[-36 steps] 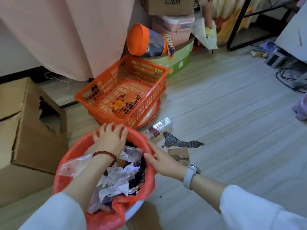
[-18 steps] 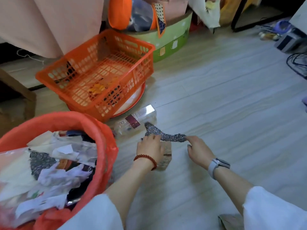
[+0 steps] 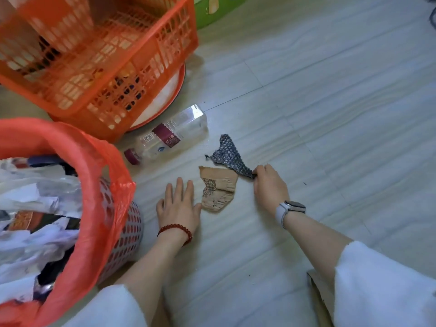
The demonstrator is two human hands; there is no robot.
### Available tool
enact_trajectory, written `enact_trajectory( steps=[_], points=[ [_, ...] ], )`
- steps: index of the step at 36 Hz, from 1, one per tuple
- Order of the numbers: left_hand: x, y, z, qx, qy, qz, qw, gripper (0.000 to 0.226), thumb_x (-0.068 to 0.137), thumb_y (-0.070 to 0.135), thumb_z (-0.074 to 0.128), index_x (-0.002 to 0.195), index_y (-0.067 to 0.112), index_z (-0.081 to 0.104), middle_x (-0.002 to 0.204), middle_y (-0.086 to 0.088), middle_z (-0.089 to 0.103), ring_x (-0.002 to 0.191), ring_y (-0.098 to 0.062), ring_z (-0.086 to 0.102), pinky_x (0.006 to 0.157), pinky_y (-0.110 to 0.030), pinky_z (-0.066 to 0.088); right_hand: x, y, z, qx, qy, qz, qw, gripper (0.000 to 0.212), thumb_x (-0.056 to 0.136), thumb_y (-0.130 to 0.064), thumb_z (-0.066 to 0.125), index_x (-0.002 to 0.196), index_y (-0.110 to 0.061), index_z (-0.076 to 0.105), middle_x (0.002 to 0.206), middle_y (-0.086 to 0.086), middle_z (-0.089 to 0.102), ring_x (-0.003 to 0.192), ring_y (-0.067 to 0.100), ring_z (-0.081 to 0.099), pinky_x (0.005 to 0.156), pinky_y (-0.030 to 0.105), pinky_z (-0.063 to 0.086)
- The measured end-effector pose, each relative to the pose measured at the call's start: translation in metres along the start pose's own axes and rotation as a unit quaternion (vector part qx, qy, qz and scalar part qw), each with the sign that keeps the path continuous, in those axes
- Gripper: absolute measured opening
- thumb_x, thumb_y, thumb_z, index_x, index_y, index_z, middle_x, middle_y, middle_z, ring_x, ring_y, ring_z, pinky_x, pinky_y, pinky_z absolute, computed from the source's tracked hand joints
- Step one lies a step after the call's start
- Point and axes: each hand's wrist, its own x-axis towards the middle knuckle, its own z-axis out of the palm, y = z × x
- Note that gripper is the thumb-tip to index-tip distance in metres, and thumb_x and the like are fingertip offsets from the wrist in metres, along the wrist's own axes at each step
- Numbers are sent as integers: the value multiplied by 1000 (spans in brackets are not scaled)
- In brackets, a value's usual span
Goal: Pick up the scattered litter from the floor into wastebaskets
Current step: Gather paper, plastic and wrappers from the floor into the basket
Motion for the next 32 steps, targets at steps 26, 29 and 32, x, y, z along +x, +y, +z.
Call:
enact_trajectory(
  steps=[26, 29, 32],
  points=[
    [-85, 258, 74, 56, -115, 270, 954, 59, 91, 39, 39, 142, 33, 9, 154, -4, -9, 140, -34, -11, 109, -61, 10, -227, 298, -146, 211, 247, 449, 833, 52, 90, -32, 54, 136, -15, 35, 121, 8, 48, 101, 26, 53, 80, 27, 37],
    [-80, 251, 83, 110, -95, 280, 949, 63, 90, 46, 38, 142, 38, 3, 153, -1, -14, 139, -34, -15, 107, -63, 8, -218, 321, -146, 130, 121, 432, 884, 83, 78, -58, 59, 143, -36, 14, 143, 3, 27, 109, 29, 55, 86, 34, 43],
    [-80, 250, 83, 125, -89, 279, 948, 64, 90, 52, 37, 142, 40, 2, 153, 1, -15, 140, -32, -15, 108, -63, 8, -200, 337, -145, 91, 29, 413, 906, 95, 71, -67, 60, 140, -48, -2, 151, 3, 13, 118, 31, 50, 94, 42, 43]
  ],
)
